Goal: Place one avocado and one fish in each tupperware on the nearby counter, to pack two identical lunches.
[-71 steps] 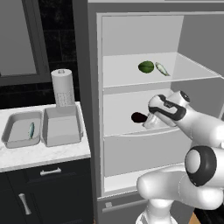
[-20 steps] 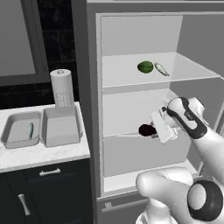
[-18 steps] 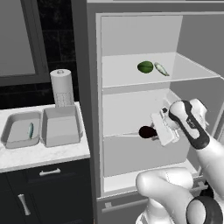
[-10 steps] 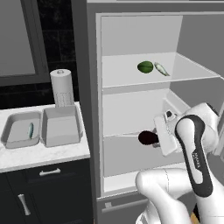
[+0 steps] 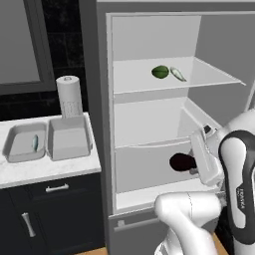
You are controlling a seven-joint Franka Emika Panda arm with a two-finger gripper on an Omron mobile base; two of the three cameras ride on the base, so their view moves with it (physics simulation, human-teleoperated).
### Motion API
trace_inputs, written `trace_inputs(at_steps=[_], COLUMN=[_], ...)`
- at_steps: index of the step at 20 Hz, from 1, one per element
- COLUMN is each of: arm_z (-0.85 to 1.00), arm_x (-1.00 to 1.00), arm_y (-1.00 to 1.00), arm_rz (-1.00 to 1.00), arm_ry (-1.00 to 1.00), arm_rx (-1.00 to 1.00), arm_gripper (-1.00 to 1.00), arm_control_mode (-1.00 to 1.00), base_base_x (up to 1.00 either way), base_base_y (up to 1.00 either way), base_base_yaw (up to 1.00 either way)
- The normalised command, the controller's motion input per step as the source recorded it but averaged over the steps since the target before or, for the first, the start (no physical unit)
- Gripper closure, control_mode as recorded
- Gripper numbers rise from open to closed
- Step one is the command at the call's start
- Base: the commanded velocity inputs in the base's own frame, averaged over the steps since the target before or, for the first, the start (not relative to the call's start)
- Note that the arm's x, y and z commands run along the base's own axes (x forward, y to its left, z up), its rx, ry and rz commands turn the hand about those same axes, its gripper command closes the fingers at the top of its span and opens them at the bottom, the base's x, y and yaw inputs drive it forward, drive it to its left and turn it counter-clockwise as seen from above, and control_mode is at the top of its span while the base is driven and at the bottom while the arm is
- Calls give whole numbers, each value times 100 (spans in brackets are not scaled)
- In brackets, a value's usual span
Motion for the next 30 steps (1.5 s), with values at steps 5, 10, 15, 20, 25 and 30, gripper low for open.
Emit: trace_inputs(at_steps=[5, 10, 15, 20, 25, 30], arm_z=[0, 0, 0, 0, 0, 0], arm_x=[0, 0, 0, 0, 0, 0], arm_y=[0, 0, 0, 0, 0, 0], arm_rz=[0, 0, 0, 0, 0, 0], arm_ry=[0, 0, 0, 0, 0, 0], arm_rx=[0, 0, 0, 0, 0, 0], arm_gripper=[100, 100, 100, 100, 100, 100], arm_control_mode=[100, 100, 100, 100, 100, 100], base_base_x=[-100, -19, 24, 84, 100, 100], base_base_y=[79, 100, 100, 100, 54, 11], base_base_yaw=[-10, -1, -1, -1, -10, -14])
